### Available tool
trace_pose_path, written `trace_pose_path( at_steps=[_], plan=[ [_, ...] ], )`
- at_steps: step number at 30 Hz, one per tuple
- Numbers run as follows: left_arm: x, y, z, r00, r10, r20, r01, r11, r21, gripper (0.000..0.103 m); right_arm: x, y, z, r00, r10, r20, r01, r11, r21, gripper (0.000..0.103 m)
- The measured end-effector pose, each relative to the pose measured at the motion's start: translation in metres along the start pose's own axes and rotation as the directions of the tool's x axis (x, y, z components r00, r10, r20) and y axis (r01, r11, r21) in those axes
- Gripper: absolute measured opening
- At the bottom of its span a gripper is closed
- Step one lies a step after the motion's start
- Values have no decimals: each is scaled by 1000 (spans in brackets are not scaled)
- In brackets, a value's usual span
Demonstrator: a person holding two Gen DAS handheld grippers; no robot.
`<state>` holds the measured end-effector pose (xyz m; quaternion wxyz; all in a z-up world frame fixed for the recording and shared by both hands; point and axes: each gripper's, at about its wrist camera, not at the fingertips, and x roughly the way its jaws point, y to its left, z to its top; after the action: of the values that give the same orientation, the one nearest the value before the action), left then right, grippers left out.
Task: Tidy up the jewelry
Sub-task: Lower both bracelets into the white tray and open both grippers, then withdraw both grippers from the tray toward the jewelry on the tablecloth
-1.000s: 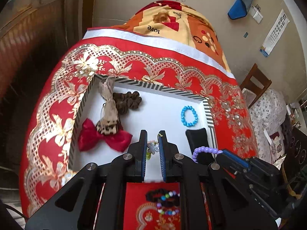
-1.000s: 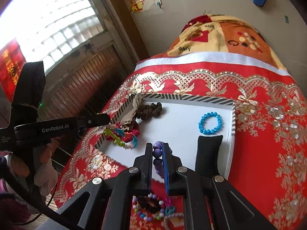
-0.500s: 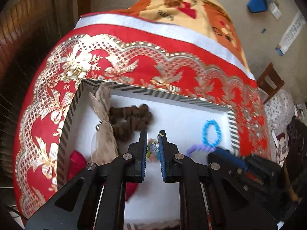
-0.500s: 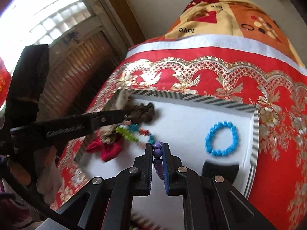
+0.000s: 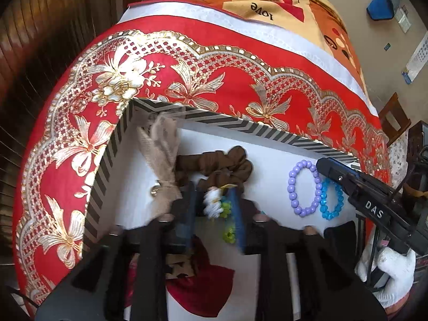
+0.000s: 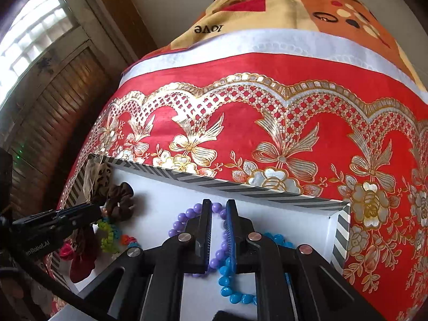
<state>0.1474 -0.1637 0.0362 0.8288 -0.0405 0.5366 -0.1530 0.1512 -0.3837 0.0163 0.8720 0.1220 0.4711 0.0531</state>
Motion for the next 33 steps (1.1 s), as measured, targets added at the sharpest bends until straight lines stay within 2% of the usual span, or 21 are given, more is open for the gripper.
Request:
trace_pose_path(
  at_steps=[1,2,7,12,17,33],
  plan=[
    [-1,-1,-1,1000,0,5,0,1000,-2,41,-3,1,-1,1000,-1,6,1,1000,-4,26],
    [-3,-2,-2,1000,9,13,-9,1000,1,42,-5,2,-1,1000,1,10,-1,1000,-5,28],
    [-13,-7,-9,997,55,49,-56,998,15,42,-26,8,-15,999,18,26,-19,1000,9,28],
    [-26,-13,-18,994,79,70,-81,996,24,42,-42,24,-33,999,-6,34,6,1000,-14,29],
    [-40,-20,-31,990,110,86,-115,992,49,42,-59,35,-51,998,-26,55,26,1000,-9,40],
    [-90,-30,-104,986,123,110,-134,986,97,42,-129,55,-125,993,-74,88,75,997,-1,41]
  ],
)
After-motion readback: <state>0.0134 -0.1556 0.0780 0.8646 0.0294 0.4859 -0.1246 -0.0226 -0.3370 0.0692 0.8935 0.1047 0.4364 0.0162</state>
